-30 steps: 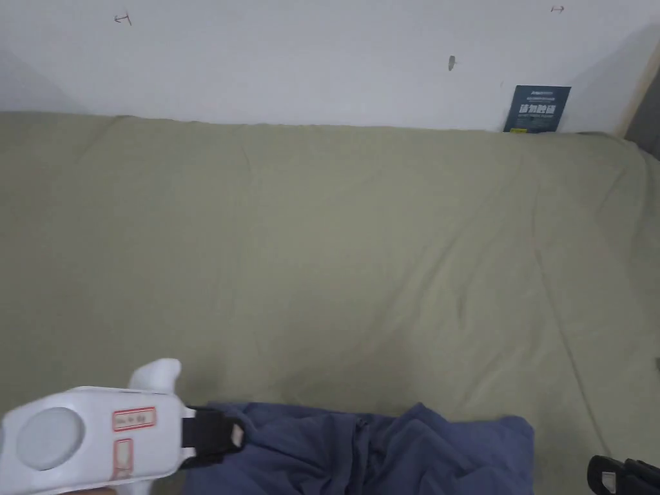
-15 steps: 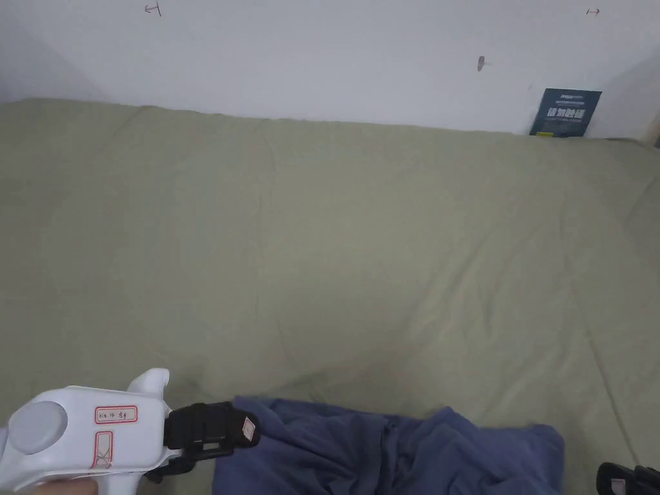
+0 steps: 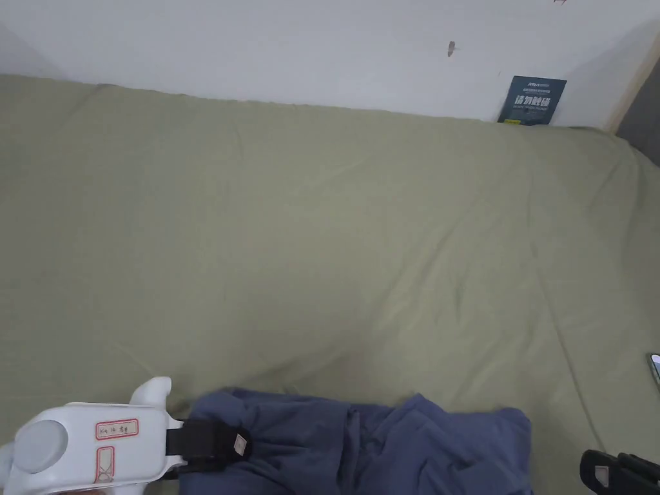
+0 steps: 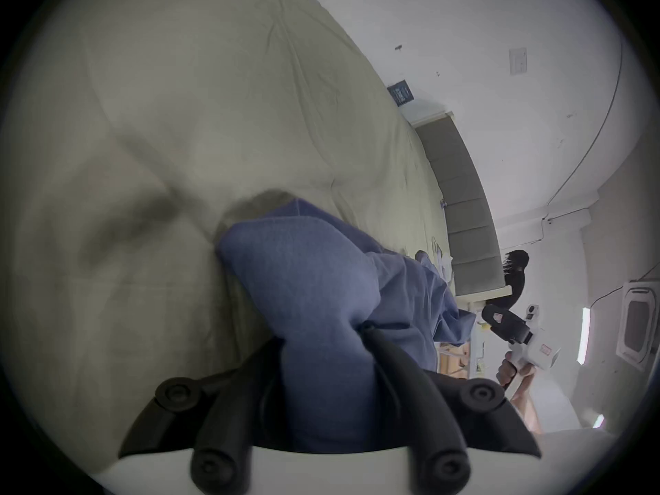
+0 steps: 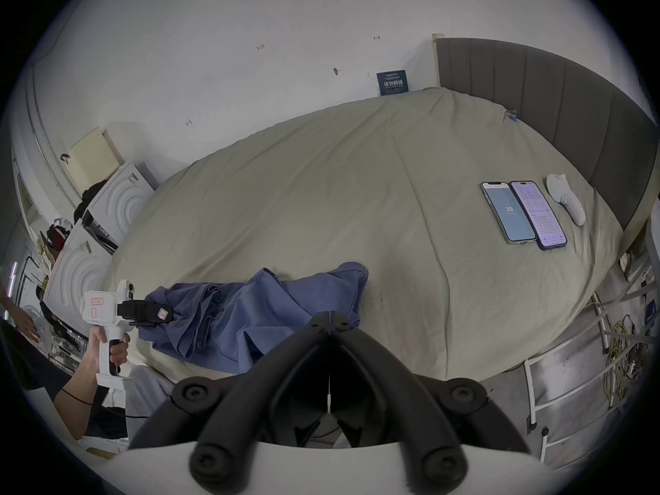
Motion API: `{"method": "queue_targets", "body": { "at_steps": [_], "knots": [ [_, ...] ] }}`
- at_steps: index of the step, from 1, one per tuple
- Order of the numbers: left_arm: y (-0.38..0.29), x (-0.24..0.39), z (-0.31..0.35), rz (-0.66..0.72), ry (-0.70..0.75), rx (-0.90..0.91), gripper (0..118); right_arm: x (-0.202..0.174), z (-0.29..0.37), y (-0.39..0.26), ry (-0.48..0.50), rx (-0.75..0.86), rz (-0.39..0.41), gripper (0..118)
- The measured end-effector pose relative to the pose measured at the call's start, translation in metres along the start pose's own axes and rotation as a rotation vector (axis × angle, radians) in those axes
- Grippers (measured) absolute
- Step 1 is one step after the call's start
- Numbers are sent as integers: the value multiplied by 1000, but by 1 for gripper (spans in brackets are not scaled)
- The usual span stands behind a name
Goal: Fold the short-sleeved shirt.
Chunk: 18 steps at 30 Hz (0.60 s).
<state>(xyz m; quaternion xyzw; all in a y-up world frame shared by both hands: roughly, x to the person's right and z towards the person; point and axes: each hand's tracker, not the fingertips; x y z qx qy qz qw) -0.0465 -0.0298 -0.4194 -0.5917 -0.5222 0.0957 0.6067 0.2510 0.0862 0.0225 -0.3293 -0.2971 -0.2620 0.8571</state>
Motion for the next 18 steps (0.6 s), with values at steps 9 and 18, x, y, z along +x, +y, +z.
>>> {"method": "queue_targets", "body": {
  "at_steps": [9, 18],
  "knots": [
    [10, -3, 123, 52, 181, 147, 14, -3, -7, 1, 57, 21, -5, 0],
    [12, 94, 136, -141, 639, 144, 14, -8, -15, -2, 104, 20, 7, 0]
  ]
}}
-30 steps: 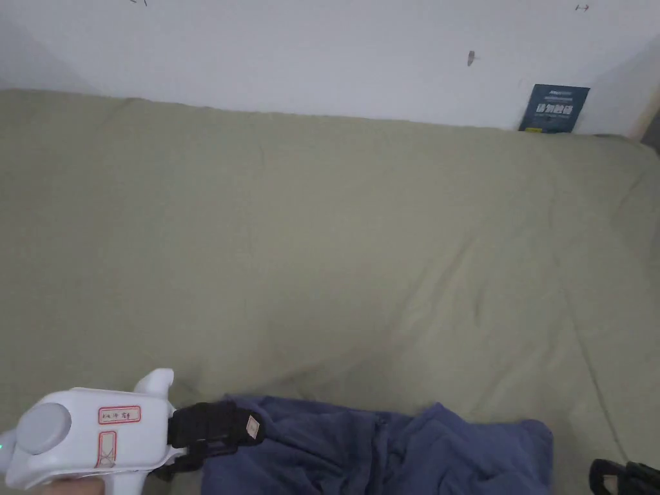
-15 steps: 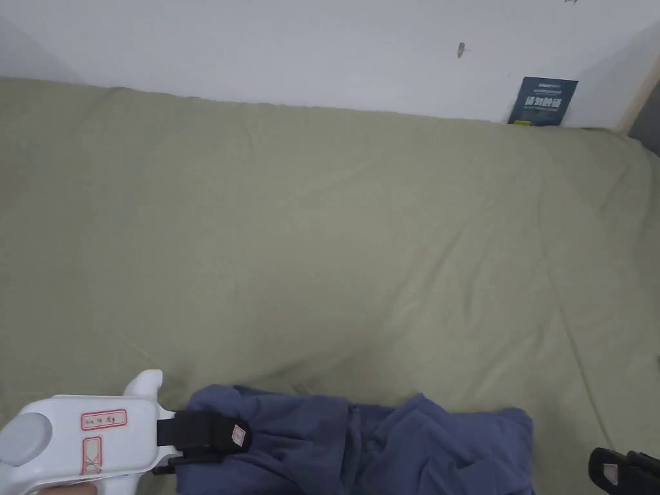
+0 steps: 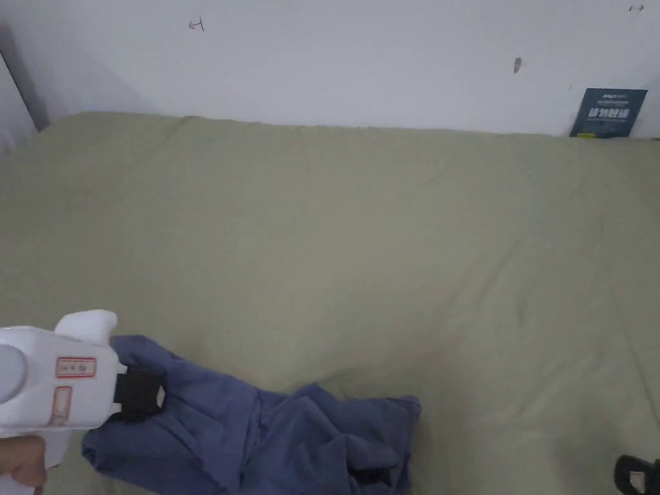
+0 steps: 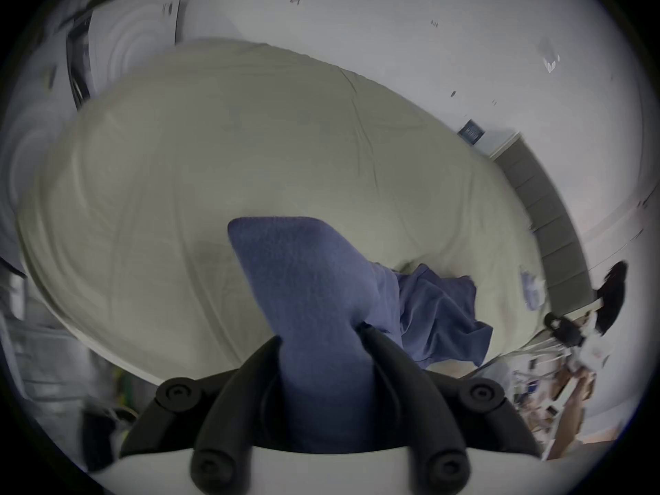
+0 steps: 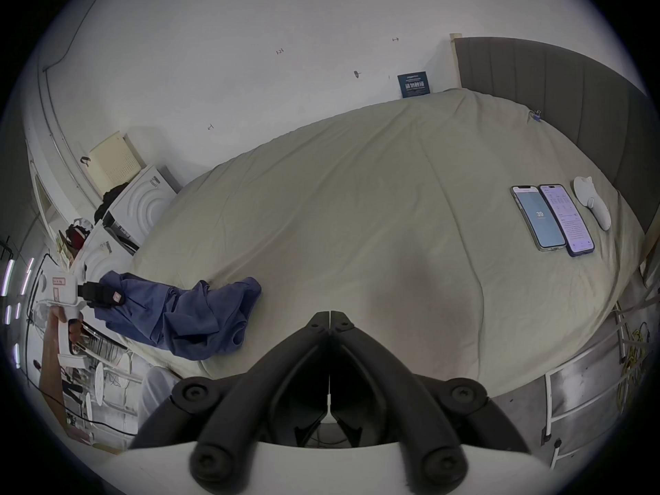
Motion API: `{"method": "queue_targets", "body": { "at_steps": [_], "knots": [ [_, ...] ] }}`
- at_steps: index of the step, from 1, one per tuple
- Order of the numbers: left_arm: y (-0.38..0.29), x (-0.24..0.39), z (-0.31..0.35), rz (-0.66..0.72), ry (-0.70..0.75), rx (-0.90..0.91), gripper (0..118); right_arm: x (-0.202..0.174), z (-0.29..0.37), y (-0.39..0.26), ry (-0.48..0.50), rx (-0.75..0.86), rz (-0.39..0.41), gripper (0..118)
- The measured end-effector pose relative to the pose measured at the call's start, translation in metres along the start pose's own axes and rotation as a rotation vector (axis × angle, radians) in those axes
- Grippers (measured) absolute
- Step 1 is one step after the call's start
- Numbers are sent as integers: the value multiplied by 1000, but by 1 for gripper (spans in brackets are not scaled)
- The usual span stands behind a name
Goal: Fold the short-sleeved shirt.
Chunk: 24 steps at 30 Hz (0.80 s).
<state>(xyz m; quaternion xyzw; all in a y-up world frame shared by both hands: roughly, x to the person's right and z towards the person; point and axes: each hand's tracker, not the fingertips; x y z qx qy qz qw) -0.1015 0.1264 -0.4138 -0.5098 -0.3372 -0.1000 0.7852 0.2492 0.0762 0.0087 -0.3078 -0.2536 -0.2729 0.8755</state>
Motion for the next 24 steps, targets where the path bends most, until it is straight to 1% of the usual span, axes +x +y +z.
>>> {"method": "queue_targets", "body": {
  "at_steps": [1, 4, 6, 8, 9, 11, 14, 15, 16, 17, 18, 19, 20, 21, 24],
  "knots": [
    [2, 13, -5, -28, 23, -12, 14, 0, 1, -1, 2, 0, 1, 0],
    [2, 71, -14, -217, 138, -8, 14, 3, 6, -2, 10, 3, 0, 0],
    [1, 99, -21, -261, 167, -18, 14, 6, 8, -2, 10, 6, -1, 0],
    [-3, 130, -33, -327, 138, -39, 14, 10, 9, -2, 12, 11, -8, 0],
    [-6, 144, -40, -344, 149, -51, 14, 12, 10, -3, 13, 14, -10, 0],
    [-14, 172, -59, -414, 177, -85, 14, 13, 11, -3, 13, 18, -16, 0],
    [-29, 212, -96, -460, 205, -113, 14, 18, 9, -5, 15, 21, -26, 0],
    [-33, 223, -108, -486, 210, -116, 19, 20, 8, -5, 12, 18, -34, 0],
    [-35, 231, -124, -478, 204, -111, 41, 21, 8, -6, 9, 14, -43, 0],
    [-41, 245, -134, -471, 202, -103, 84, 23, 8, -7, 9, 11, -51, 0],
    [-42, 250, -144, -470, 190, -109, 118, 27, 7, -8, 10, 12, -59, 0],
    [-39, 256, -141, -491, 128, -18, 112, 29, 8, -9, 13, 12, -64, 0],
    [-36, 260, -137, -478, 139, -33, 111, 29, 10, -9, 12, 11, -69, 0],
    [-38, 264, -128, -426, 148, -69, 111, 29, 12, -9, 11, 10, -69, 0],
    [-27, 246, -85, -379, -12, -46, 111, 27, 17, -7, 9, 18, -63, 0]
  ]
}}
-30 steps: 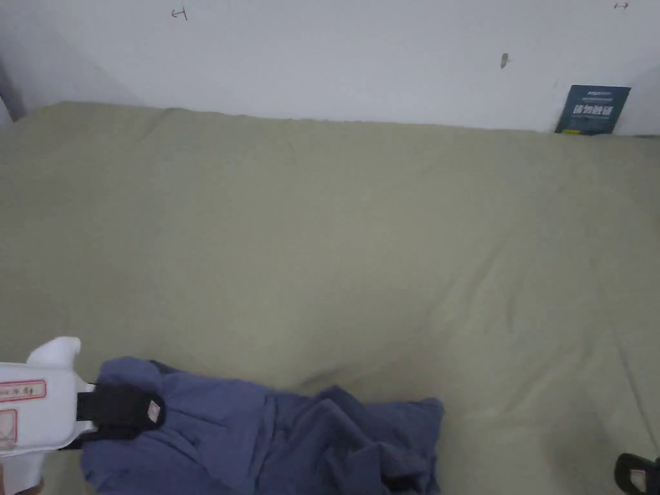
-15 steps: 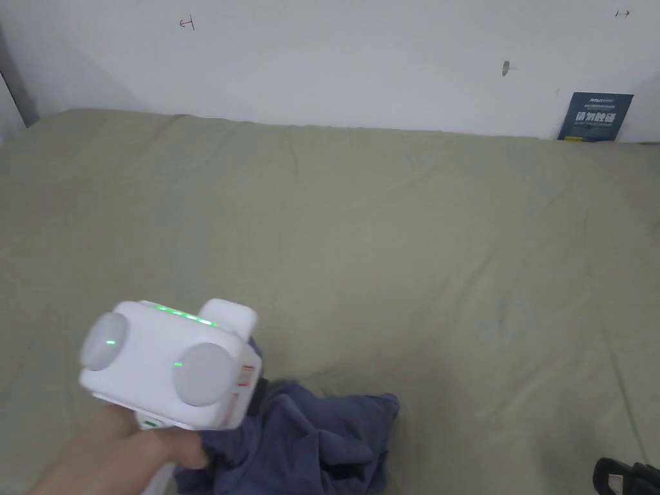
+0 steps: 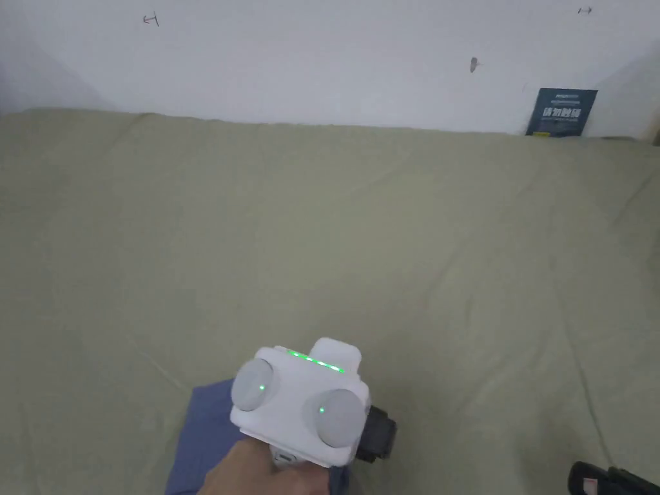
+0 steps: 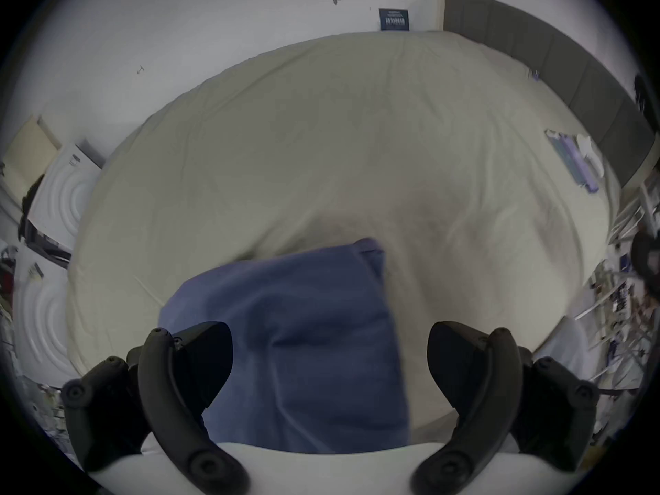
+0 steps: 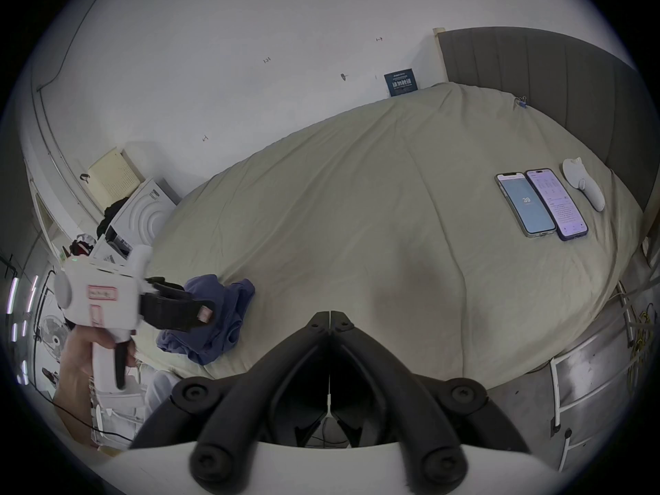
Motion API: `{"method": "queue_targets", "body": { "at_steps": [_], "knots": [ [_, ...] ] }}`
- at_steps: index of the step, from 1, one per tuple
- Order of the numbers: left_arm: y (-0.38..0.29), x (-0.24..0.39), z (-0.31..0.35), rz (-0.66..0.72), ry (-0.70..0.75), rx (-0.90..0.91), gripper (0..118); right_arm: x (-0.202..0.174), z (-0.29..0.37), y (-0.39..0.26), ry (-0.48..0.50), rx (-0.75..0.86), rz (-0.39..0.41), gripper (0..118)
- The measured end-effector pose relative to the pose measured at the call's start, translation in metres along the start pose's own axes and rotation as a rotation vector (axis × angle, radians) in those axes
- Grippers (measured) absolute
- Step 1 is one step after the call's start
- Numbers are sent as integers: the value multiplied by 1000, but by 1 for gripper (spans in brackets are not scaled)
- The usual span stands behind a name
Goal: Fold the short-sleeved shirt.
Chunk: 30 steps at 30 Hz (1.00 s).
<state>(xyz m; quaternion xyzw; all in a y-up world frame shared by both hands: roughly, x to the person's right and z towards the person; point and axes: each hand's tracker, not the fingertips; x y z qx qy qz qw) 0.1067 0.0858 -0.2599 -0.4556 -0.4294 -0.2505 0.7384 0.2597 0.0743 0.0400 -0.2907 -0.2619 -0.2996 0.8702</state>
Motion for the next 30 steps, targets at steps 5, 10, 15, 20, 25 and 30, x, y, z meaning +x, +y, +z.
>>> {"method": "queue_targets", "body": {
  "at_steps": [5, 10, 15, 20, 25, 30],
  "knots": [
    [-8, -90, 49, 171, -123, 115, 84, -5, -3, 3, 2, 2, -3, 0],
    [-51, -168, 50, 463, -394, 194, 0, -16, -11, 3, 20, -13, -15, 0],
    [-57, -169, -3, 469, -493, 132, 0, -32, -12, -1, 14, -28, -3, 0],
    [-40, -110, -51, 493, -687, 38, 0, -29, -10, 0, 12, -39, -7, 0],
    [-49, -118, -126, 552, -700, -27, 0, -31, -13, -4, 49, -68, -17, 0],
    [-51, -126, -109, 573, -729, -5, 0, -51, -26, 0, 125, -102, 1, 0]
  ]
}}
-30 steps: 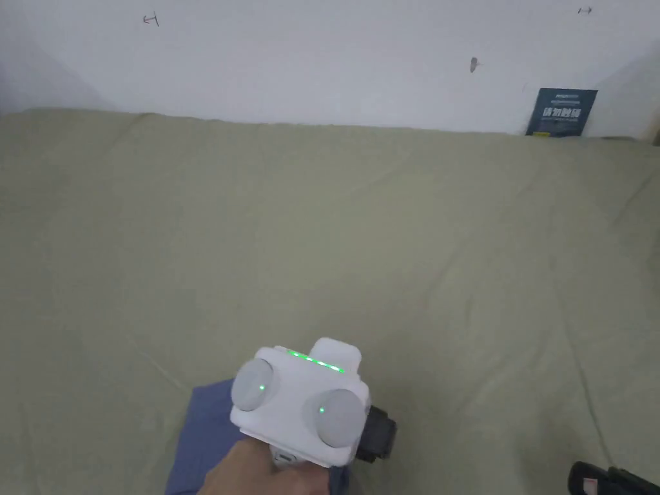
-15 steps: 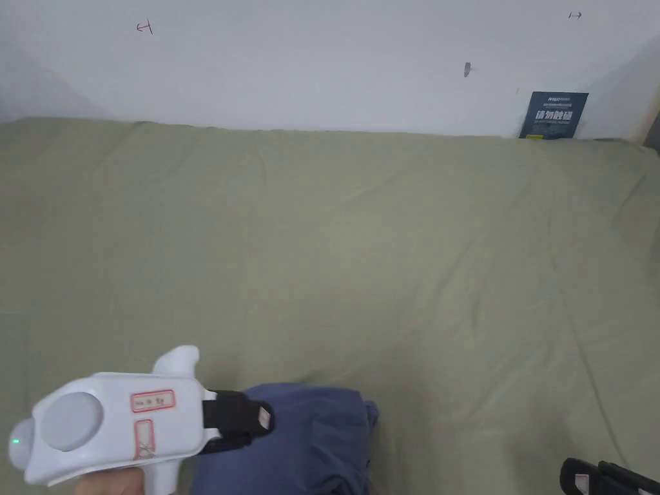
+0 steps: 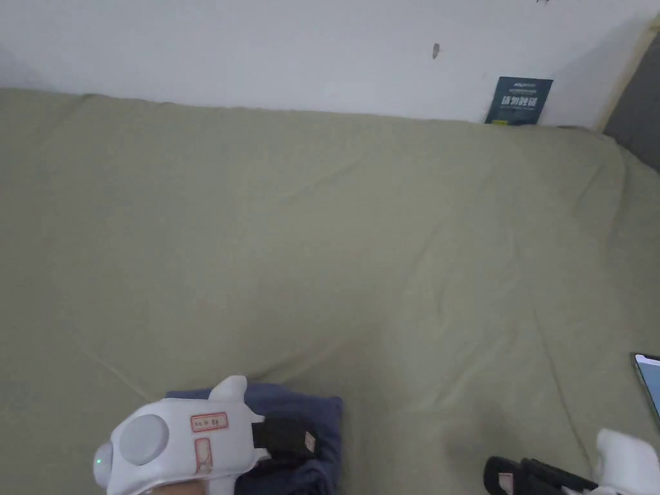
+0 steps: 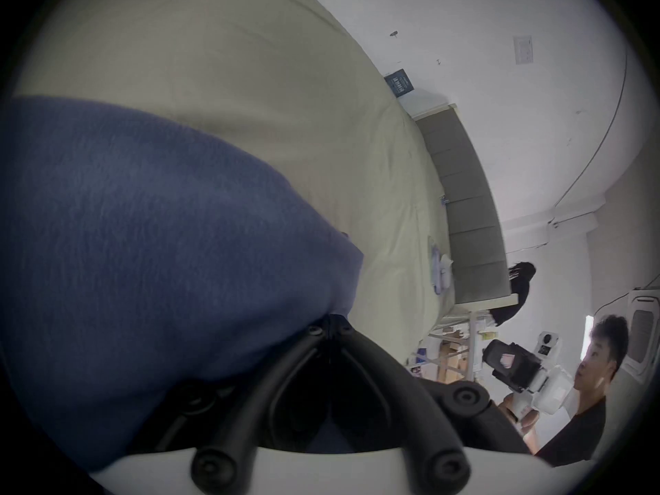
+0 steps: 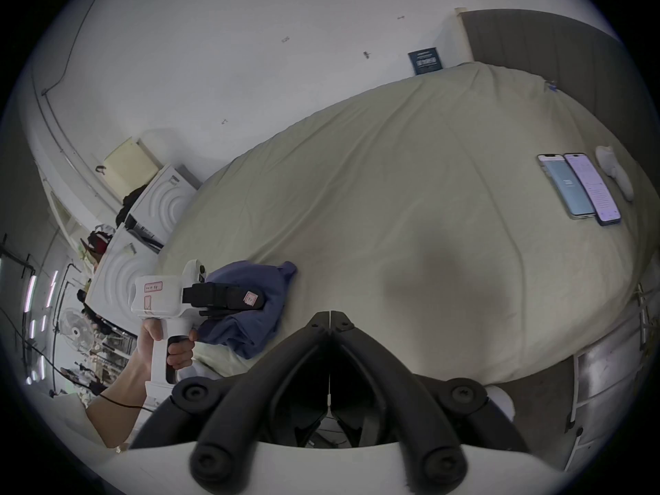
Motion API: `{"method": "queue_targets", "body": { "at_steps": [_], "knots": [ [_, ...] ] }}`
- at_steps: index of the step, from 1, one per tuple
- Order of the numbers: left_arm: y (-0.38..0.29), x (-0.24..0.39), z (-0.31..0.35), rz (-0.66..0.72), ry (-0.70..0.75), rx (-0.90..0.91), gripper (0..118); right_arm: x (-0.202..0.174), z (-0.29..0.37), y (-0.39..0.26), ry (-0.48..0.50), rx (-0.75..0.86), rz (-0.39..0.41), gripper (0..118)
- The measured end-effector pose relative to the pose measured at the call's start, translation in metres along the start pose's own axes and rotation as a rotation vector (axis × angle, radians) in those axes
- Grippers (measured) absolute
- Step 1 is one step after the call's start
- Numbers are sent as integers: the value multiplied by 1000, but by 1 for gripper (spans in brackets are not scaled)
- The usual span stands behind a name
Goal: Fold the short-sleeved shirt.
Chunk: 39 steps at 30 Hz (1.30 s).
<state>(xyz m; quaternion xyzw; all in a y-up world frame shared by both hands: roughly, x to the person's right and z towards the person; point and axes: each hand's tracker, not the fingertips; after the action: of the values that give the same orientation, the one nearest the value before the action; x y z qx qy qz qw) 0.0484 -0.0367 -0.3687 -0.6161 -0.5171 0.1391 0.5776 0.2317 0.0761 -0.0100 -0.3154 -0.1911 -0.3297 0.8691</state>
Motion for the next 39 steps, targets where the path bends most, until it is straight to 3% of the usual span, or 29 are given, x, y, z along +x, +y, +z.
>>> {"method": "queue_targets", "body": {
  "at_steps": [3, 5, 9, 13, 15, 21, 23, 25, 26, 27, 29, 31, 34, 39],
  "knots": [
    [-5, 29, 34, -66, 26, 32, 0, -26, -23, 11, 74, -26, 57, 0],
    [-4, 37, 64, -86, 22, 68, 0, -45, -49, 19, 176, -64, 81, 0],
    [-1, 30, 123, -137, 118, 162, 0, -79, -109, 31, 357, -141, 38, 0],
    [-2, 5, 159, -94, 190, 200, 0, -89, -170, 31, 508, -240, -9, 0],
    [1, -10, 163, -75, 270, 205, 0, -82, -191, 22, 568, -284, -63, 0],
    [0, -41, 162, -1, 290, 183, 0, -19, -237, -19, 669, -428, -216, 0],
    [5, -60, 163, 11, 292, 164, 0, -2, -242, -24, 766, -405, -357, 0],
    [5, -66, 162, 0, 231, 135, 3, 0, -242, -25, 764, -390, -372, 0],
    [6, -66, 162, -18, 192, 127, 8, -1, -242, -25, 760, -395, -352, 0],
    [8, -68, 163, -30, 151, 116, 38, -2, -242, -24, 763, -397, -339, 0],
    [12, -68, 156, -63, 98, 70, 118, -1, -242, -23, 767, -402, -334, 0],
    [12, -68, 152, -100, 31, 103, 118, 1, -243, -21, 771, -411, -338, 0],
    [28, -78, 135, -16, -66, 11, 118, -1, -242, -22, 773, -413, -341, 0],
    [38, -88, 84, -36, -86, -63, 117, -1, -242, -23, 773, -412, -361, 0]
  ]
}}
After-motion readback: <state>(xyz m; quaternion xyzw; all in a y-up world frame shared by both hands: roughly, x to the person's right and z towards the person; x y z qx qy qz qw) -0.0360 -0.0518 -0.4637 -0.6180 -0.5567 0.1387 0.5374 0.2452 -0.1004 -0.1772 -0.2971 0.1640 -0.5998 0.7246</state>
